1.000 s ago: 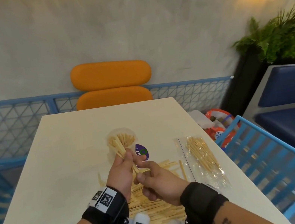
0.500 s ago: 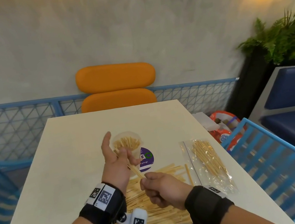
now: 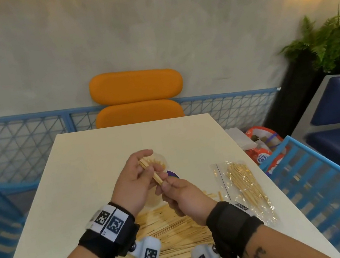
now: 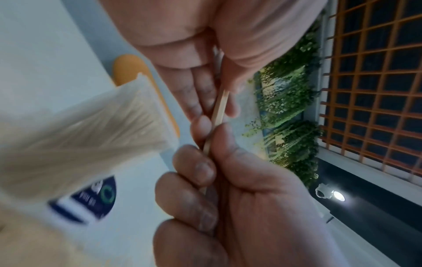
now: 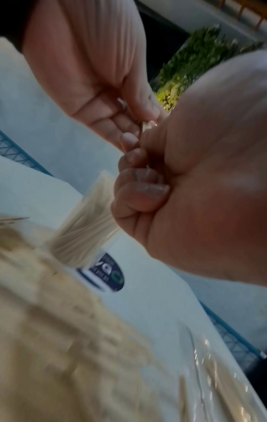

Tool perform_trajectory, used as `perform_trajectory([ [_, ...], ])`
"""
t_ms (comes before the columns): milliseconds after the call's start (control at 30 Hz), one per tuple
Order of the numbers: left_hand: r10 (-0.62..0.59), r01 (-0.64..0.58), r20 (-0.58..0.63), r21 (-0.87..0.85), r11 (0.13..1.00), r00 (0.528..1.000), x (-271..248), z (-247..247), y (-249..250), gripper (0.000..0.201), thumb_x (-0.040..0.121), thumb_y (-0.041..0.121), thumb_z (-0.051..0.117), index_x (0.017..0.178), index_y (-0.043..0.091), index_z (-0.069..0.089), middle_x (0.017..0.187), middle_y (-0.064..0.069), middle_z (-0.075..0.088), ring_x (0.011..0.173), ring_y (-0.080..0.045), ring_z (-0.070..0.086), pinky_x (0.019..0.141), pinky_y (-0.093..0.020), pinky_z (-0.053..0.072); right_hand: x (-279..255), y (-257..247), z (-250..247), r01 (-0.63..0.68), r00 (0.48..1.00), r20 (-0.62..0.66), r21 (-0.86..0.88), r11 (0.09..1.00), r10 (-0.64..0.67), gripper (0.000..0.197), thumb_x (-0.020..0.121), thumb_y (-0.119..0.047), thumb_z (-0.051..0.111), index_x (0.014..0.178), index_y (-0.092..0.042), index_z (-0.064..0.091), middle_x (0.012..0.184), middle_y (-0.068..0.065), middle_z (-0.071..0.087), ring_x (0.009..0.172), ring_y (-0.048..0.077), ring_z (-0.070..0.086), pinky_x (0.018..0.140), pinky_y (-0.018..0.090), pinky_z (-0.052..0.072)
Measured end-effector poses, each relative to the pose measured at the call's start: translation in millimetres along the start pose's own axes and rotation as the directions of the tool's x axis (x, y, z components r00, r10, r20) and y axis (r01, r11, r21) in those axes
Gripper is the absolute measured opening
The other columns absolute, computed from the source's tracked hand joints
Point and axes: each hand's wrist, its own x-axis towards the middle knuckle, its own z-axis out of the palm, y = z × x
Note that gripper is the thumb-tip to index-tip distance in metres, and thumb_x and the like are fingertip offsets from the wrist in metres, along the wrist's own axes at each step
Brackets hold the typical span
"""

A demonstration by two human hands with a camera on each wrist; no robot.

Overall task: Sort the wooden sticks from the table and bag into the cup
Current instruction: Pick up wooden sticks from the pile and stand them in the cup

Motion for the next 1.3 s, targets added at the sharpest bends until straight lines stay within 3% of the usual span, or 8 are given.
perform_trajectory([
  [133,0.113,-0.109,-0.110,0.041,0.993,0.988,21.9,-14.4,25.8,0.030,0.100,-0.004,0.046,0.103,0.024,0.057,0.086,-0.010,0.071,0.082,-0.022,0.074,0.070,-0.033,0.060,19.6,-18.3,-7.5,0.089,0.993,-0.069,-0.074,0.993,-0.095,0.026,0.105,-0.038,0.045,0.099,-0.018,0.061,0.081,-0.004,0.056,0.062,0.008,0.048,0.053,0.023,0.037],
  [333,0.267,-0.231,-0.279,0.156,0.960,0.922,50.9,-32.4,38.5,0.042,0.102,0.006,0.048,0.092,0.046,0.056,0.084,0.003,0.072,0.086,-0.014,0.074,0.084,-0.040,0.059,44.9,-10.3,-31.6,0.063,0.927,-0.295,-0.486,0.872,-0.231,0.025,0.102,-0.020,0.050,0.124,-0.028,0.059,0.126,-0.009,0.053,0.104,0.006,0.056,0.095,0.025,0.048],
  [467,0.294,-0.210,-0.190,0.365,0.907,0.937,57.3,-29.2,21.2,0.032,0.101,0.012,0.049,0.100,0.043,0.056,0.082,0.010,0.071,0.084,-0.008,0.072,0.085,-0.039,0.059,53.7,6.8,-33.2,0.077,0.943,-0.170,-0.729,0.681,-0.288,0.039,0.101,-0.021,0.051,0.140,-0.027,0.052,0.148,-0.010,0.040,0.134,0.012,0.036,0.109,0.017,0.026],
  [633,0.209,-0.176,0.016,0.602,0.779,0.978,59.0,-22.9,-10.1,0.025,0.103,0.019,0.045,0.112,0.041,0.049,0.080,0.012,0.071,0.081,-0.007,0.066,0.086,-0.035,0.053,57.1,15.8,-31.1,0.079,0.947,-0.142,-0.767,0.637,-0.289,0.040,0.104,-0.023,0.043,0.144,-0.025,0.049,0.151,-0.008,0.039,0.135,0.015,0.033,0.105,0.016,0.024],
  [767,0.147,-0.222,0.166,0.722,0.655,0.975,57.8,-19.7,-35.0,0.022,0.105,0.021,0.037,0.102,0.040,0.048,0.082,0.017,0.069,0.093,-0.001,0.064,0.124,-0.049,0.006,57.7,20.3,-33.5,0.093,0.944,-0.143,-0.748,0.658,-0.297,0.039,0.105,-0.024,0.043,0.144,-0.026,0.049,0.149,-0.008,0.040,0.132,0.015,0.035,0.109,0.021,0.029],
  [933,0.056,-0.231,0.241,0.805,0.547,0.969,51.3,-17.0,-55.4,0.033,0.107,0.031,0.030,0.112,0.037,0.063,0.125,0.021,0.062,0.147,0.002,0.021,0.114,-0.046,-0.029,55.1,24.8,-36.2,0.108,0.953,-0.124,-0.715,0.691,-0.278,0.044,0.105,-0.023,0.044,0.148,-0.030,0.044,0.155,-0.008,0.033,0.141,0.012,0.028,0.108,0.016,0.022],
  [1167,0.163,-0.261,0.210,0.634,0.728,0.964,50.1,-25.0,-58.2,0.030,0.105,0.034,0.039,0.121,0.039,0.063,0.139,0.020,0.054,0.145,-0.002,0.031,0.123,-0.045,-0.012,47.6,34.8,-46.4,0.084,0.906,-0.275,-0.627,0.774,-0.322,0.047,0.102,-0.013,0.045,0.147,-0.026,0.042,0.148,-0.008,0.039,0.133,0.012,0.042,0.111,0.026,0.038],
  [1300,0.235,-0.188,-0.032,0.500,0.845,0.972,37.1,-40.9,-51.0,0.027,0.102,0.021,0.051,0.115,0.041,0.063,0.130,0.018,0.061,0.128,-0.002,0.050,0.116,-0.030,0.029,49.3,51.0,-44.6,-0.179,0.944,-0.318,-0.727,0.663,-0.094,0.028,0.099,-0.020,0.050,0.124,-0.019,0.062,0.129,0.004,0.054,0.119,0.022,0.054,0.100,0.038,0.049],
])
